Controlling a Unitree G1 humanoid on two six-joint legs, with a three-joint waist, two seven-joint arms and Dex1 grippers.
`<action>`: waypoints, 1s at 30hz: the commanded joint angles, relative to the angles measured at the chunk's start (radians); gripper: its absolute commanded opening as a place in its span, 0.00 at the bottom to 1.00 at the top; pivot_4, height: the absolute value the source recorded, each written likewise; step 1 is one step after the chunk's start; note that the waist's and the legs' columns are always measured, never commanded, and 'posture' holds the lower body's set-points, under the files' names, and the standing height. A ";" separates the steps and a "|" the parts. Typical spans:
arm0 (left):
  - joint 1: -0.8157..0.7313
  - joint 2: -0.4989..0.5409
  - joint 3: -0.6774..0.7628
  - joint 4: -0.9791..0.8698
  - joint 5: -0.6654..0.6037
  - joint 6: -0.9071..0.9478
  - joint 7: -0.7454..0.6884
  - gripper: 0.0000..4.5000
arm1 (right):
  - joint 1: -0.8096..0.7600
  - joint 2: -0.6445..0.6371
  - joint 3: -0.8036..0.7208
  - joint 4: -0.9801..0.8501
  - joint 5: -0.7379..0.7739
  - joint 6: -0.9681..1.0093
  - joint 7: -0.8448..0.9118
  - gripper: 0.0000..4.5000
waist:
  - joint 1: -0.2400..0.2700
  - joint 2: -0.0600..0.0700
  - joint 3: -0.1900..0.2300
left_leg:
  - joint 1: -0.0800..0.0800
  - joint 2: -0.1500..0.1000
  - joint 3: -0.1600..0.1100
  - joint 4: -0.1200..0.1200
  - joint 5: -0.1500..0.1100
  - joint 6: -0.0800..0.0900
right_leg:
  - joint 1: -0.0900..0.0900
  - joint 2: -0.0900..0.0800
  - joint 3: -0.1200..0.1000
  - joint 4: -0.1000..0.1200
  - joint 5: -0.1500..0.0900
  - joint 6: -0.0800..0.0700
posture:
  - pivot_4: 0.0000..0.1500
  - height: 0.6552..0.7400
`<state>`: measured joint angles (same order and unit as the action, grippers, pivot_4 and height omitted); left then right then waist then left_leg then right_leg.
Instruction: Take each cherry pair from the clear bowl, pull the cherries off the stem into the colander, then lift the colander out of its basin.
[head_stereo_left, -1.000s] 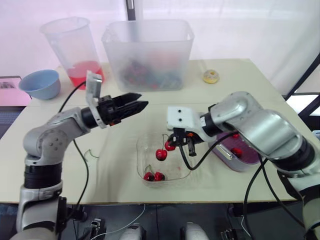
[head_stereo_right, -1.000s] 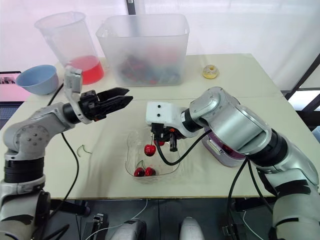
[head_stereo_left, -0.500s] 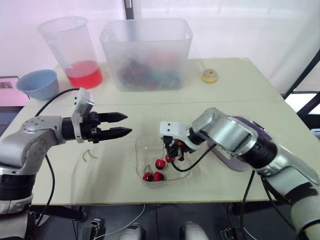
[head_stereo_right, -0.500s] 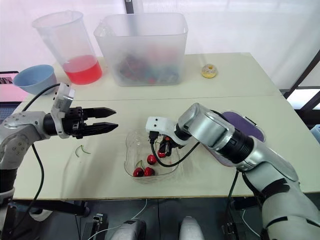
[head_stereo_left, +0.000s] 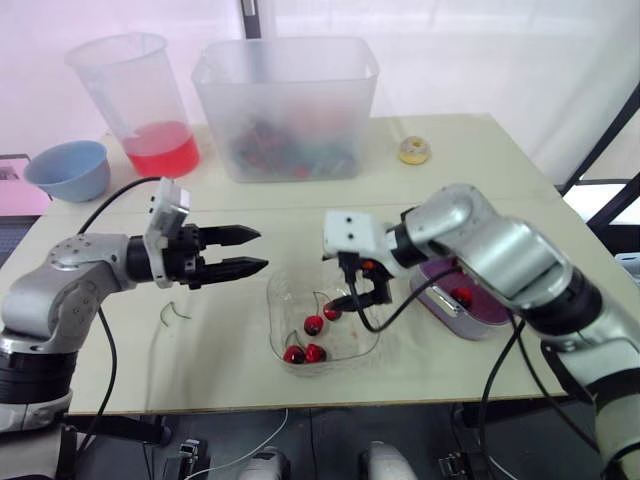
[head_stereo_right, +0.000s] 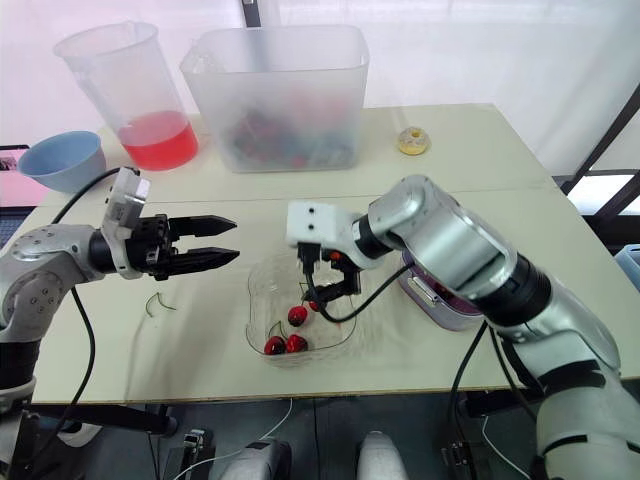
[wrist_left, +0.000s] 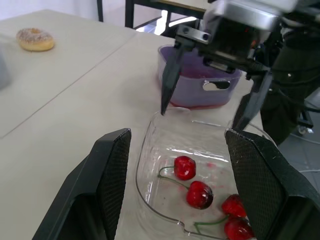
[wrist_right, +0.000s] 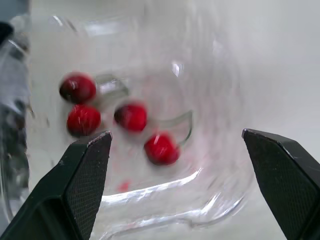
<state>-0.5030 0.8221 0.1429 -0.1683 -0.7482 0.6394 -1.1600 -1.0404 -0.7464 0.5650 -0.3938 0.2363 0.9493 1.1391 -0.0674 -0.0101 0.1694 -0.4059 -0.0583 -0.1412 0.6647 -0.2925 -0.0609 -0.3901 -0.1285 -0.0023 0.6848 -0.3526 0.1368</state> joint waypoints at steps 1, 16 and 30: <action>0.001 0.009 0.031 0.011 0.014 -0.039 -0.014 0.70 | 0.012 -0.038 0.036 -0.030 -0.090 -0.108 -0.004 1.00 | -0.001 0.000 0.000 | 0.000 -0.001 0.000 0.000 0.000 0.000 | 0.000 0.000 0.000 0.000 0.000 0.000 | 1.00 1.00; -0.015 -0.001 0.004 0.023 0.053 -0.061 -0.028 0.70 | 0.025 0.022 0.199 0.057 -0.290 -0.088 0.013 1.00 | -0.002 0.000 0.000 | 0.000 -0.001 0.000 0.001 0.000 0.000 | 0.000 0.000 0.000 0.000 0.000 0.000 | 1.00 1.00; -0.018 -0.006 -0.003 0.009 0.057 -0.050 -0.017 0.70 | 0.044 0.079 0.230 0.096 -0.333 -0.060 0.007 0.73 | -0.003 0.000 0.000 | 0.000 -0.001 0.000 0.001 0.000 0.000 | 0.000 0.001 0.000 0.001 0.000 0.000 | 1.00 1.00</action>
<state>-0.5059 0.8153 0.1350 -0.1279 -0.6877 0.5992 -1.1775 -0.9945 -0.6797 0.7959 -0.3032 -0.0758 0.9036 1.1484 -0.0708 -0.0100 0.1693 -0.4059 -0.0592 -0.1416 0.6655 -0.2924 -0.0611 -0.3901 -0.1280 -0.0021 0.6853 -0.3525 0.1368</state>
